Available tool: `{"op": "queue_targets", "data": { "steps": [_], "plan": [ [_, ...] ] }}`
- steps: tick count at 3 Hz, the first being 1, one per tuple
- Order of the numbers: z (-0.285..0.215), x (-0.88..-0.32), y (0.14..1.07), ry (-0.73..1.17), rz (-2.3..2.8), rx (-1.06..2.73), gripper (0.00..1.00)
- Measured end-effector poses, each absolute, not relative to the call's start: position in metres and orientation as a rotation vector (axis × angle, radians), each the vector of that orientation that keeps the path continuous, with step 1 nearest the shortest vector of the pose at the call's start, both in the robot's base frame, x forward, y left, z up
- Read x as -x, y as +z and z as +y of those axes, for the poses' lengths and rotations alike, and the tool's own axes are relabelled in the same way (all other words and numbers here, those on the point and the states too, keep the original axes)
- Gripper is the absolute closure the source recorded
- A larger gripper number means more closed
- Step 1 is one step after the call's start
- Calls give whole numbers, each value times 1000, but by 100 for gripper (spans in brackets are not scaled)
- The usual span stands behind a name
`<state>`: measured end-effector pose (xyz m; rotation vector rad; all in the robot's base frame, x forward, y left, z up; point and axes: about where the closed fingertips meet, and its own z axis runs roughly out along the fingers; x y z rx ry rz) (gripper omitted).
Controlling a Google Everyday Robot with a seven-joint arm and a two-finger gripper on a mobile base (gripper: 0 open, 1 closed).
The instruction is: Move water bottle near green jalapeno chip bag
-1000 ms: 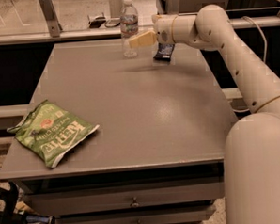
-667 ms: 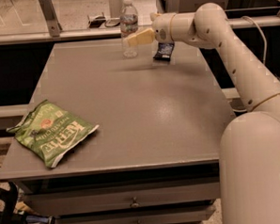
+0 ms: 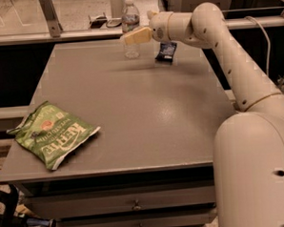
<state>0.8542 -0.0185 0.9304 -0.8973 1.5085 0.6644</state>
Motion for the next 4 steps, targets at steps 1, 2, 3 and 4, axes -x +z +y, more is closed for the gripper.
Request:
{"op": "queue_targets", "data": {
  "steps": [1,2,3,4],
  "plan": [
    [-14,-854,929,670,1508,901,26],
    [-11,-854,928,674,1508,904,48],
    [-7,-854,927,679,1508,907,72],
    [-3,-854,925,684,1507,911,96]
  ]
}}
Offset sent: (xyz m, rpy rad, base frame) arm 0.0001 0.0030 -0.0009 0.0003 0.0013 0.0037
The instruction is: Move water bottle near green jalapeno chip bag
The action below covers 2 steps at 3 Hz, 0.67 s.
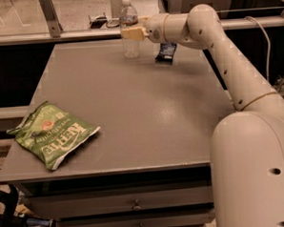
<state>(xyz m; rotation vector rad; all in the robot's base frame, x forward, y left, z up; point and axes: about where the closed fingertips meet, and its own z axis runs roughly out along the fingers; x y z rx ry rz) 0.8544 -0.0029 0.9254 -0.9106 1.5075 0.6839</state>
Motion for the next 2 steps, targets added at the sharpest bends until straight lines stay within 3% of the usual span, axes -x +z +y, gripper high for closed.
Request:
{"op": "queue_targets", "data": {
  "steps": [2],
  "plan": [
    [1,-852,926,693,1509,919,100]
  ]
}}
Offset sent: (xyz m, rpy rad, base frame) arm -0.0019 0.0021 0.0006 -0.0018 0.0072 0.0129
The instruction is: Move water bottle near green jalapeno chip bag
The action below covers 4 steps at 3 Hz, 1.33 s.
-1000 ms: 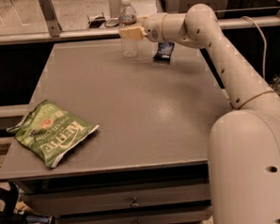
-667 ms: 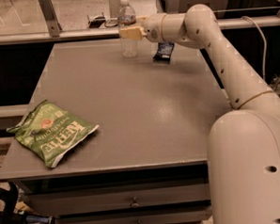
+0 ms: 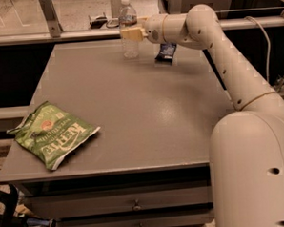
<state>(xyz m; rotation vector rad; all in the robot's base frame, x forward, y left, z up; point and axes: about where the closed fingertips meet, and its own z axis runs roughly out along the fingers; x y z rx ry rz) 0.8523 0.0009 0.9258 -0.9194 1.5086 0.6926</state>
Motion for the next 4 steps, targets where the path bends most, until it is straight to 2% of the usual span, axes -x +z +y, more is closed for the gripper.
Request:
{"op": "queue_targets", "data": {
  "steps": [3,4],
  "plan": [
    [11,-775,977,793,1490,1026,100],
    [21,-721,993,851,1443,1045,100]
  ]
}}
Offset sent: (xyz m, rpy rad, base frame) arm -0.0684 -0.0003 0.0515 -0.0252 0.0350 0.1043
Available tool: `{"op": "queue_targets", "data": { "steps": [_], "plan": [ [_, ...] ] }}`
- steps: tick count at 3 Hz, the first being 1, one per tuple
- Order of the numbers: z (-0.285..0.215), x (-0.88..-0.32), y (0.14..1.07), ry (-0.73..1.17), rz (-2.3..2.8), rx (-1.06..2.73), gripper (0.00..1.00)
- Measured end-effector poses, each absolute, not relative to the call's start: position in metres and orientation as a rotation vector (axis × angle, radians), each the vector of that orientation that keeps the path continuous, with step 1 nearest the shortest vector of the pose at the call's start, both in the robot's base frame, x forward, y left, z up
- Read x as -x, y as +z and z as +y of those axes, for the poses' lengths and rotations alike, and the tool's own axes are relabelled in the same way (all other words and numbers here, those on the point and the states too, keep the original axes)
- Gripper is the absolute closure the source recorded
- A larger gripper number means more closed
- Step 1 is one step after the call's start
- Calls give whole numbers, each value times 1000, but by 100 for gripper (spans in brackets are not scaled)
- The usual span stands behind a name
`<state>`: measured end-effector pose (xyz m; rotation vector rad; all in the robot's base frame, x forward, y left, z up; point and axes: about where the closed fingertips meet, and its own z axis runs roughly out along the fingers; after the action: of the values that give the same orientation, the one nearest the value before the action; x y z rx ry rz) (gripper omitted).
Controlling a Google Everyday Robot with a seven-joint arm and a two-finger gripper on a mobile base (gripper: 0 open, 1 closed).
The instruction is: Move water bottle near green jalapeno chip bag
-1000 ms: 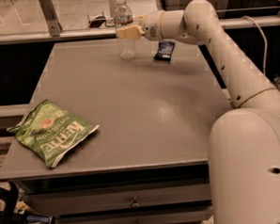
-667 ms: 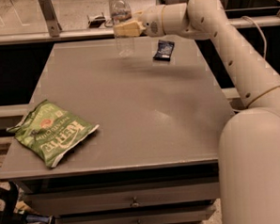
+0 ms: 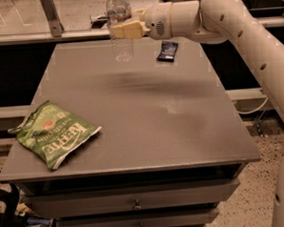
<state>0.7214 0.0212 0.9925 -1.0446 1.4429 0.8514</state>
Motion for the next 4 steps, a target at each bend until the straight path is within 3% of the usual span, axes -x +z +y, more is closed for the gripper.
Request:
{"op": "queue_targets", "data": {
  "steps": [4],
  "plan": [
    [68,-547,963,963,1424,1224,100]
  ]
}}
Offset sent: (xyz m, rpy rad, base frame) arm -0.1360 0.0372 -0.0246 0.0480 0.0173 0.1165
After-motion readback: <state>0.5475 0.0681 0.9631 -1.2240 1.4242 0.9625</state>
